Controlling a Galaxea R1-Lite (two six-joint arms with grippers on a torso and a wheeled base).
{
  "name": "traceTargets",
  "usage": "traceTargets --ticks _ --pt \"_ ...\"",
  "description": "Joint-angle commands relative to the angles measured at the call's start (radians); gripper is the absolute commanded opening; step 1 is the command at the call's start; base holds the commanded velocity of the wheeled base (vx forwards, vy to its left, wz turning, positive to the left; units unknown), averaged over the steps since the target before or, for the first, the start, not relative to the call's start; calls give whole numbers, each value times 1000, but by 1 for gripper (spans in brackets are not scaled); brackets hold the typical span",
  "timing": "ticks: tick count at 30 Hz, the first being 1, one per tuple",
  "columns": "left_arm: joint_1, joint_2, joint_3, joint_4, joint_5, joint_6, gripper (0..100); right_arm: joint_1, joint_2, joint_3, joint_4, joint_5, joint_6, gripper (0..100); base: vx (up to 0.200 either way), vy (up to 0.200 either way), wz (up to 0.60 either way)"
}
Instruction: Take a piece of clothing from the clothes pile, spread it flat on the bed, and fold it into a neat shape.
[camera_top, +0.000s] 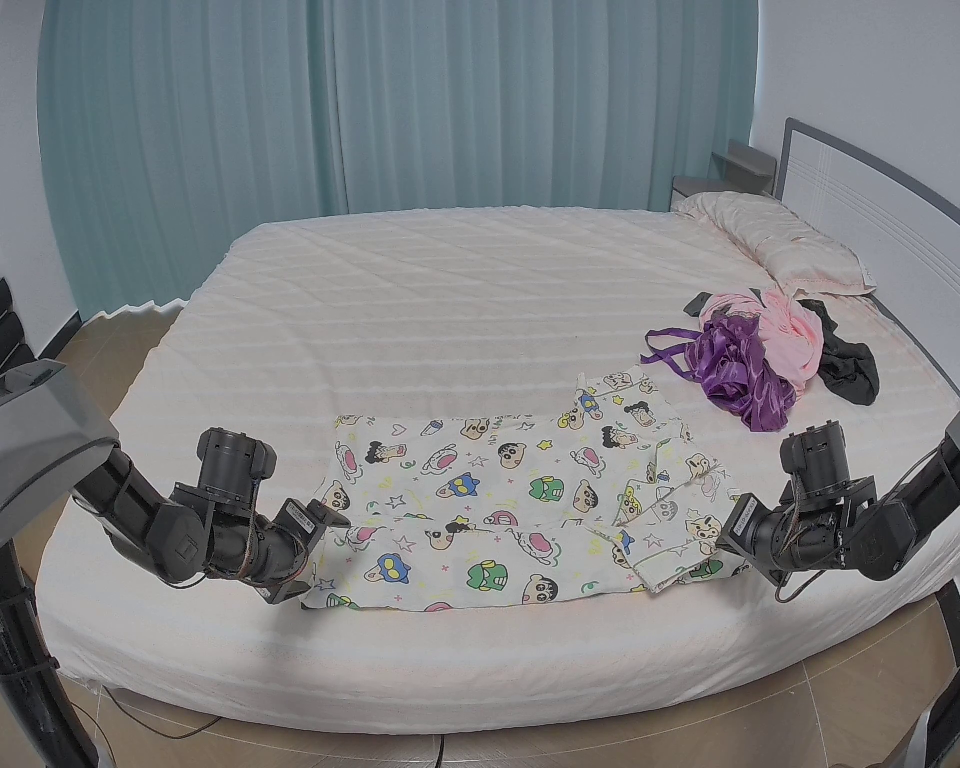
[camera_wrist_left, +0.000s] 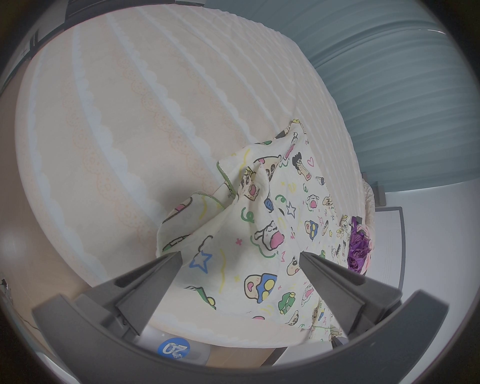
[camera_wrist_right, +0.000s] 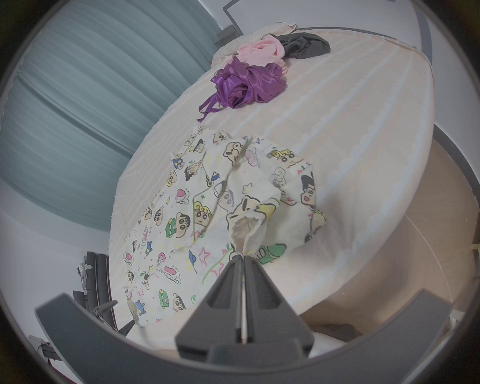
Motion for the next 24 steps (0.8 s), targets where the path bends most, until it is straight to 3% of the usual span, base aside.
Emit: traceTargets --ticks 1,10,19,24 --pt "0 2 0 0 0 -1 100 4 -14 27 -1 1 1 100 0 0 0" --pt "0 1 -2 0 -14 -4 100 50 -201 153 13 14 -33 100 0 0 0" --pt "-5 -7 12 -2 -3 9 100 31 -41 122 -60 28 -29 100 0 0 0" --pt "-6 -18 26 -54 29 25 100 14 -2 169 -209 63 -28 100 0 0 0"
